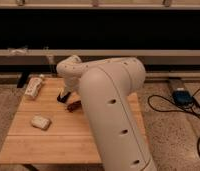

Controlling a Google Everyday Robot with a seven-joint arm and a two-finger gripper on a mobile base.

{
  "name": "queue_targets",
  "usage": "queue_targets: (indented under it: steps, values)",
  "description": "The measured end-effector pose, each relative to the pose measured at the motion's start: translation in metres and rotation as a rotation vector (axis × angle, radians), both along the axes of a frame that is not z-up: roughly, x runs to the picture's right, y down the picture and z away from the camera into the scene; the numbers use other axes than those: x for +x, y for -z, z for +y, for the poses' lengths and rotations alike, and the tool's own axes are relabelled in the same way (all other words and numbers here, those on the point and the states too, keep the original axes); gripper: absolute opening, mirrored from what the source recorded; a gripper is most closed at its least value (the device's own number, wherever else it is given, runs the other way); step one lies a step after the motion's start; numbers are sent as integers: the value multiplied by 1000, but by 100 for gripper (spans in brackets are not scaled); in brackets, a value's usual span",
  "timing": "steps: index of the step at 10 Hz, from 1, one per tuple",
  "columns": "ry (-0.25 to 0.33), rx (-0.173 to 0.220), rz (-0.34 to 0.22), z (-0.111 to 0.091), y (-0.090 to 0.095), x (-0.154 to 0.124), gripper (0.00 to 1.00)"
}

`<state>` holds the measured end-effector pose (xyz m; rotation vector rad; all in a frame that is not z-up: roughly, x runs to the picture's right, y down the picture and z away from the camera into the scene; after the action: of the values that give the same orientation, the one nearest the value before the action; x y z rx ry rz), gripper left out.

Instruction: Place the pepper in the ceramic bowl

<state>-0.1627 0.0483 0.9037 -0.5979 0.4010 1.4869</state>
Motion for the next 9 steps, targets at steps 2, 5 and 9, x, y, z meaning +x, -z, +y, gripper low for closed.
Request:
queue_targets:
  steps: [2,5,9]
  values:
    - [0,0,0,0,0,0,80]
    - [17,-40,23,5,-5,4,80]
    - [75,-161,48,33,3,7,80]
